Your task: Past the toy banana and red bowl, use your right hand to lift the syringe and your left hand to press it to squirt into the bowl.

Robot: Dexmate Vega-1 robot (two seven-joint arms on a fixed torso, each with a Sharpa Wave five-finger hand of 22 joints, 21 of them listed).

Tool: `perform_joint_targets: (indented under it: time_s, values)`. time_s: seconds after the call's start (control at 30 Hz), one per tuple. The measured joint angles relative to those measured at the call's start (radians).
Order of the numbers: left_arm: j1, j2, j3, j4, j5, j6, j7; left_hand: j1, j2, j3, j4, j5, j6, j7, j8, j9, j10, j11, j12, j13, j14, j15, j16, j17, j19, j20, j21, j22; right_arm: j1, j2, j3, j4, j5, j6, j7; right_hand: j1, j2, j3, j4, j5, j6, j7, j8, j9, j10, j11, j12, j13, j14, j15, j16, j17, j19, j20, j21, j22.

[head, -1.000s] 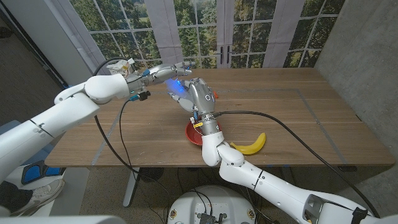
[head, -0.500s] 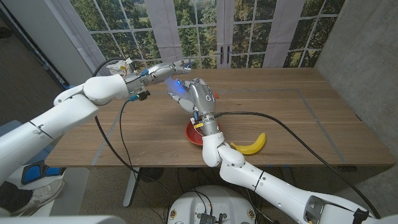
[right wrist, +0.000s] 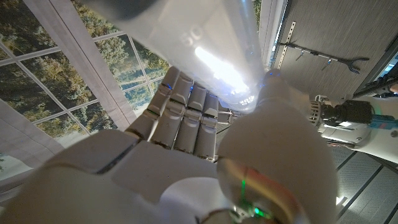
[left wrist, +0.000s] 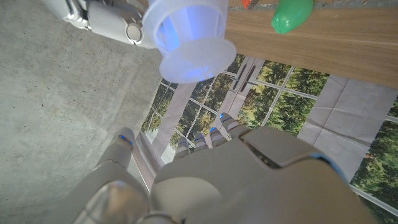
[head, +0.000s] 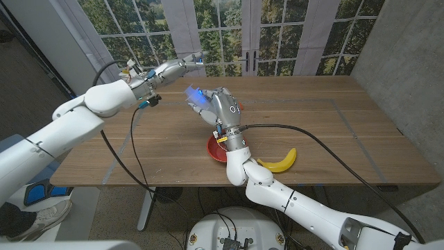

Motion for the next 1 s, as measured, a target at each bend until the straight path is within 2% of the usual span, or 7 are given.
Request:
perform_joint_targets:
  time_s: [0.23,0.3,0.5,0.8,0.93,1.0]
  values:
    - [0.034,-0.015,-0.043,0.015,0.002,-0.021,0.051,0.0,0.0,0.0,0.0,0.0,0.0,0.0,0.004,0.0,-0.004,-0.004,0.0,0.0,0.0,0.0,0.0,-0.002,0.019,0.011,0.005,0.0,0.011,0.002,0.002,0.01,0.0,-0.003,0.0,0.0,0.0,0.0,0.0,-0.001,0.0,0.0,-0.001,0.0,0.0,0.0,-0.001,0.0,0.0,0.0,-0.004,0.0,0.0,0.0,0.0,0.0]
    - [0.042,-0.022,-0.051,0.021,0.0,-0.028,0.06,0.0,0.0,0.0,0.0,0.0,0.0,0.0,0.004,0.0,-0.004,-0.004,0.0,0.0,0.0,0.0,0.0,-0.002,0.026,0.007,0.006,0.0,0.013,0.002,0.003,0.01,0.0,-0.006,0.001,0.0,0.0,0.0,0.0,-0.001,0.0,0.0,-0.001,0.0,0.0,0.0,-0.001,0.0,0.0,0.0,-0.004,0.0,0.0,0.0,0.0,0.0]
    - [0.062,-0.053,-0.069,0.049,-0.01,-0.064,0.088,0.0,0.0,0.003,-0.003,0.0,0.004,-0.004,0.008,0.0,-0.004,-0.004,0.003,0.0,0.0,0.0,0.0,-0.002,0.033,0.015,0.006,0.0,0.02,-0.001,0.006,0.009,-0.003,-0.023,0.015,0.0,0.0,0.0,0.0,0.001,0.0,0.0,-0.005,0.001,0.0,0.0,-0.002,0.001,0.0,0.0,-0.008,0.0,0.0,0.0,0.0,0.0]
    - [0.092,-0.117,-0.088,0.103,-0.047,-0.139,0.118,0.016,0.008,0.011,-0.011,0.0,0.018,-0.015,0.012,0.0,0.009,-0.008,0.008,0.0,0.023,0.0,0.0,-0.007,0.062,0.021,0.02,0.0,0.034,-0.011,0.013,-0.004,-0.01,-0.06,0.053,0.0,0.0,-0.004,0.004,0.002,-0.003,-0.004,-0.008,0.001,0.007,-0.007,-0.005,0.004,0.016,-0.012,-0.008,0.0,-0.004,0.004,0.0,0.0]
    - [0.103,-0.157,-0.095,0.133,-0.062,-0.183,0.133,0.027,0.011,0.02,-0.02,0.0,0.046,-0.005,0.019,0.0,0.024,-0.009,0.009,-0.001,0.042,0.002,0.0,-0.007,0.095,0.024,0.027,0.0,0.04,-0.012,0.016,-0.007,-0.011,-0.08,0.07,0.0,0.0,-0.004,0.004,0.002,-0.003,-0.004,-0.009,0.001,0.007,-0.007,-0.006,0.004,0.015,-0.013,-0.008,0.0,-0.004,0.004,0.0,0.0]
    - [0.107,-0.169,-0.097,0.141,-0.068,-0.196,0.138,0.027,0.011,0.022,-0.022,0.0,0.052,-0.009,0.019,0.0,0.029,-0.014,0.009,-0.002,0.047,-0.003,0.0,-0.007,0.1,0.025,0.027,0.0,0.042,-0.012,0.017,-0.008,-0.011,-0.089,0.077,0.0,0.0,-0.004,0.004,0.002,-0.003,-0.004,-0.009,0.001,0.007,-0.007,-0.006,0.004,0.015,-0.013,-0.008,0.002,-0.004,0.004,0.0,0.0]
